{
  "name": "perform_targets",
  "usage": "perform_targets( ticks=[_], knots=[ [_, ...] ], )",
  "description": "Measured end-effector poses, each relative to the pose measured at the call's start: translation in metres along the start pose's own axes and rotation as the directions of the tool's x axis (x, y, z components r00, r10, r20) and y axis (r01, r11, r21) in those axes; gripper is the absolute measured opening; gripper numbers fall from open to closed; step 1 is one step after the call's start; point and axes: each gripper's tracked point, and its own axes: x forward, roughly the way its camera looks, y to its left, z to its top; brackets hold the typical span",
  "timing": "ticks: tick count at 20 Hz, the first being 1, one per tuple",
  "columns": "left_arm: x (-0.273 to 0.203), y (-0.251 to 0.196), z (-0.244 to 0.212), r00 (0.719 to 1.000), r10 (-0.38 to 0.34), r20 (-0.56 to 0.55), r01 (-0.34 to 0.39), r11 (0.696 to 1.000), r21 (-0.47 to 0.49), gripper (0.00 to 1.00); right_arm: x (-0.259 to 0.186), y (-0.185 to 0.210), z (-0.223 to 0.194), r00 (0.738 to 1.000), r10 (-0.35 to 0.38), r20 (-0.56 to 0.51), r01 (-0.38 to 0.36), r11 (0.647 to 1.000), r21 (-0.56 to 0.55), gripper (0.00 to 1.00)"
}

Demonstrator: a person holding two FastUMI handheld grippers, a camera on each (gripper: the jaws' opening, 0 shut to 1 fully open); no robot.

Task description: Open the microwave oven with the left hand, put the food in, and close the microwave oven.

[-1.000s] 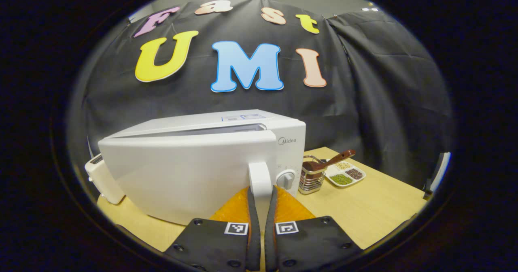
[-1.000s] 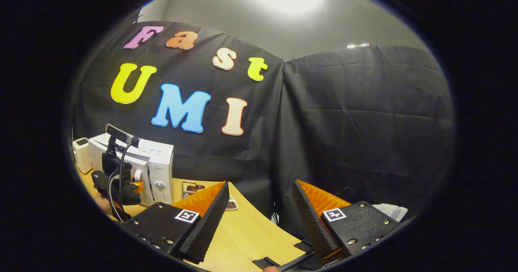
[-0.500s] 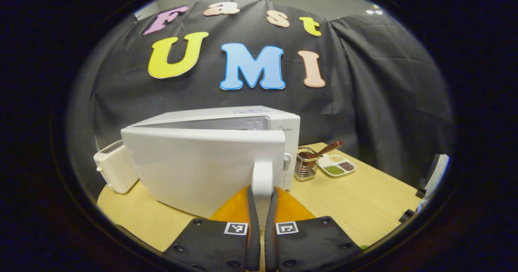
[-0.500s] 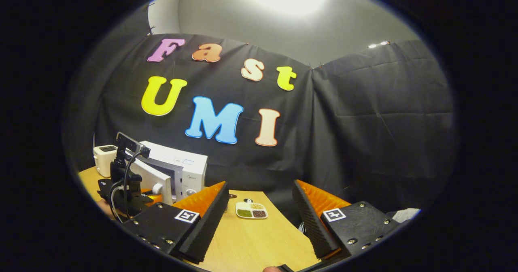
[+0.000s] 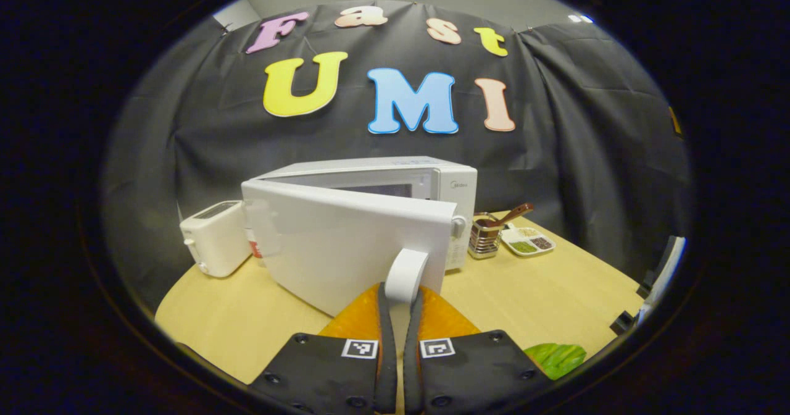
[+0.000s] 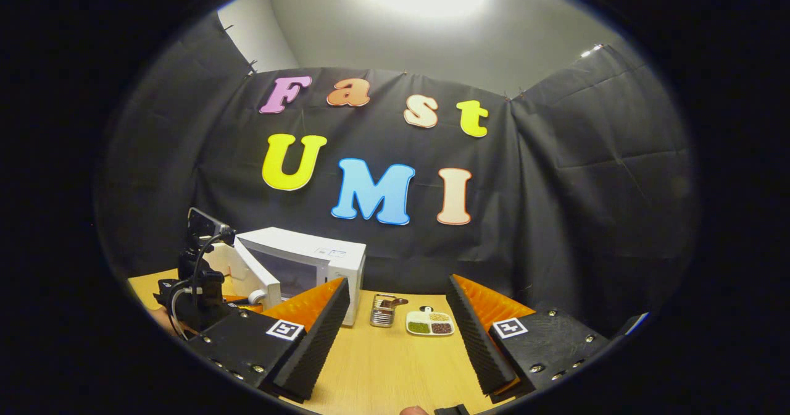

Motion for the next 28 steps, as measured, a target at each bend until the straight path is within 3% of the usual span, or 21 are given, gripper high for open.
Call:
perform_targets(
  ticks=[5, 10, 15, 16, 17, 25, 26, 28],
  knots=[
    [-0.034, 0.030, -0.012, 0.999, 0.040, -0.008, -0.040, 0.999, -0.018, 0.11, -0.001, 0.033, 0.009, 0.997, 0.075, 0.019, -0.075, 0.997, 0.012, 0.95],
    [-0.063, 0.064, -0.021, 0.999, 0.035, -0.017, -0.036, 0.999, -0.027, 0.11, -0.003, 0.075, 0.017, 0.995, 0.098, 0.021, -0.099, 0.995, 0.027, 0.95],
    [-0.088, 0.099, -0.030, 1.000, 0.007, -0.015, -0.007, 1.000, -0.029, 0.11, -0.002, 0.116, 0.025, 0.995, 0.095, 0.026, -0.095, 0.995, 0.019, 0.95],
    [-0.090, 0.105, -0.031, 1.000, 0.001, -0.016, -0.001, 1.000, -0.027, 0.15, -0.003, 0.124, 0.026, 0.995, 0.094, 0.022, -0.094, 0.995, 0.021, 0.95],
    [-0.094, 0.112, -0.033, 1.000, -0.007, -0.015, 0.006, 1.000, -0.024, 0.11, -0.004, 0.132, 0.024, 0.996, 0.091, 0.018, -0.092, 0.996, 0.024, 0.95],
    [-0.111, 0.152, -0.039, 0.998, -0.063, -0.022, 0.063, 0.998, -0.007, 0.11, 0.000, 0.173, 0.018, 0.999, 0.051, -0.009, -0.051, 0.998, 0.039, 0.95],
    [-0.112, 0.157, -0.038, 0.997, -0.068, -0.022, 0.067, 0.998, -0.007, 0.15, 0.003, 0.177, 0.016, 0.999, 0.047, -0.014, -0.047, 0.998, 0.042, 0.95],
    [-0.116, 0.168, -0.040, 0.997, -0.070, -0.019, 0.070, 0.998, 0.002, 0.11, 0.008, 0.183, 0.015, 0.999, 0.037, -0.021, -0.036, 0.998, 0.052, 0.95]
  ],
)
